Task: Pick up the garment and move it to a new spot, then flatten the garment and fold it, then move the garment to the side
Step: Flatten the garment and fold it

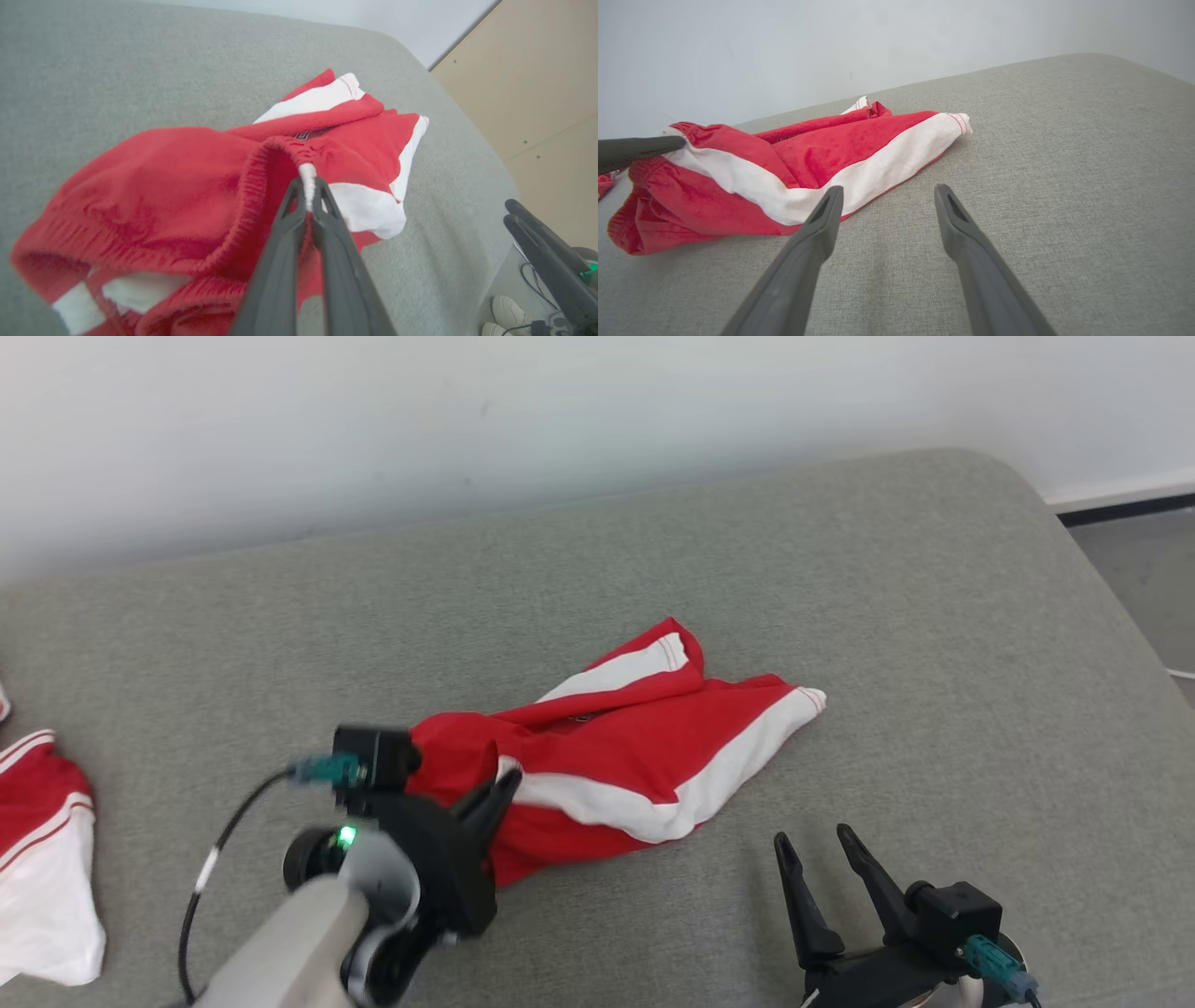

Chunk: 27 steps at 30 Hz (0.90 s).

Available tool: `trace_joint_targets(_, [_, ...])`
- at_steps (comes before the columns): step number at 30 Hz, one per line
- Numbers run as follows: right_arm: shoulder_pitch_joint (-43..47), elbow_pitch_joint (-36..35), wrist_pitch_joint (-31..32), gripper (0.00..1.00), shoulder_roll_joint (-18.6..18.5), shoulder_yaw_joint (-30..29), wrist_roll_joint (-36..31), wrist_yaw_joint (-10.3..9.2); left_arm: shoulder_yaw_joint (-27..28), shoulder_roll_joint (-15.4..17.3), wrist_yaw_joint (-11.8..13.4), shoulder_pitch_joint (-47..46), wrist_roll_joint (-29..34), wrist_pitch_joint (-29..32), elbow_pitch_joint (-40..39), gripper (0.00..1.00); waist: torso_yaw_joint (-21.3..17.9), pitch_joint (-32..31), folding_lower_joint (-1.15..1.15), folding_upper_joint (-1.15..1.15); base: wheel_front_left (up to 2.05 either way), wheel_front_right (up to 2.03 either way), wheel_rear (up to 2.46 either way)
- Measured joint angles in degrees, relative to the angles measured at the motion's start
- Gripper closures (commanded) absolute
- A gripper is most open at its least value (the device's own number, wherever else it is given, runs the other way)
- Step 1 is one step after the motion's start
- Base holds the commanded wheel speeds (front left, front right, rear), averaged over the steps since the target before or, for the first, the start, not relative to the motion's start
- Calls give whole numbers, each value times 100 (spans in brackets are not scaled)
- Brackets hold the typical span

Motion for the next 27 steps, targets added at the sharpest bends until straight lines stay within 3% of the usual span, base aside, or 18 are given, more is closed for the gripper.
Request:
trace_joint_targets(7, [108, -43, 25, 0, 1, -118, -77, 0, 158, 613, 525, 1322, -135, -326, -1235, 100, 344, -108, -1, 0, 0, 0, 0])
trace_joint_targets(13, [102, -92, 78, 0, 2, -56, -80, 0, 194, 911, 924, 1584, 38, -387, -1376, 100, 591, -165, 0, 0, 0, 0, 0])
trace_joint_targets(14, [101, -94, 86, 0, 2, -38, -77, 0, 191, 905, 958, 1608, 46, -385, -1354, 86, 605, -181, 0, 0, 0, 0, 0])
trace_joint_targets(15, [101, -93, 101, 0, 1, -23, -76, 0, 201, 883, 1005, 1638, 43, -401, -1332, 18, 611, -200, 0, 0, 0, 0, 0])
trace_joint_targets(16, [101, -94, 113, 0, 1, -10, -75, 0, 205, 858, 1011, 1662, 29, -404, -1311, 0, 612, -218, -1, 0, 0, 0, 0])
trace_joint_targets(21, [110, -59, 118, 0, 1, 7, -70, 0, 331, 772, 1100, 1833, -34, -700, -1346, 0, 563, -295, 0, 0, 0, 0, 0])
trace_joint_targets(27, [216, -42, 118, 0, 0, -116, -86, 0, 678, 853, 1117, 2425, -110, -1580, -1636, 0, 463, -431, -1, 0, 0, 0, 0])
